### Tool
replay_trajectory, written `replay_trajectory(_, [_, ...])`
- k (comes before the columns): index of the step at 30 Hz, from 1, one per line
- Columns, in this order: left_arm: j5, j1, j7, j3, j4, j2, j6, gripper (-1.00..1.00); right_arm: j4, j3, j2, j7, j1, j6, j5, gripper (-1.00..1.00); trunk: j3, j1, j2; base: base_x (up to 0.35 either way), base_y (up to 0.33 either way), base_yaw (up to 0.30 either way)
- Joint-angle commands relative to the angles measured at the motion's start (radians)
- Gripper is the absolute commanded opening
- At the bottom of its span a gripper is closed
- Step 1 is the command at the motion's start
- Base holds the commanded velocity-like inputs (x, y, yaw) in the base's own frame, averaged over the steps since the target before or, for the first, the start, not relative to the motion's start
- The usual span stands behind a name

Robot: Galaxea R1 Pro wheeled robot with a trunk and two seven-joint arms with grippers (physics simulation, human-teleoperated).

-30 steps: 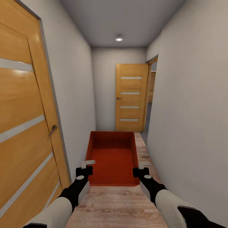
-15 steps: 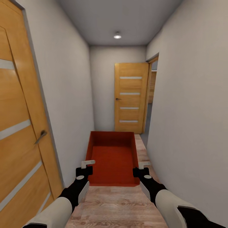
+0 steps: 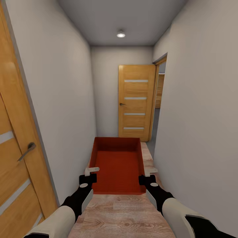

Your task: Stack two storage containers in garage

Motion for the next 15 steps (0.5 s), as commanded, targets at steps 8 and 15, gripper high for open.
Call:
replay_trajectory(8, [0.003, 0.000, 0.021, -0.004, 0.003, 0.066, -0.003, -1.00, -0.004, -0.036, 0.001, 0.004, -0.002, -0.002, 0.010, -1.00, -0.002, 0.001, -0.002, 0.315, -0.074, 0.000])
replay_trajectory(15, [0.003, 0.000, 0.020, -0.004, 0.003, 0.066, -0.003, -1.00, -0.004, -0.036, 0.001, 0.004, -0.002, -0.002, 0.010, -1.00, -0.002, 0.001, -0.002, 0.321, -0.007, 0.000])
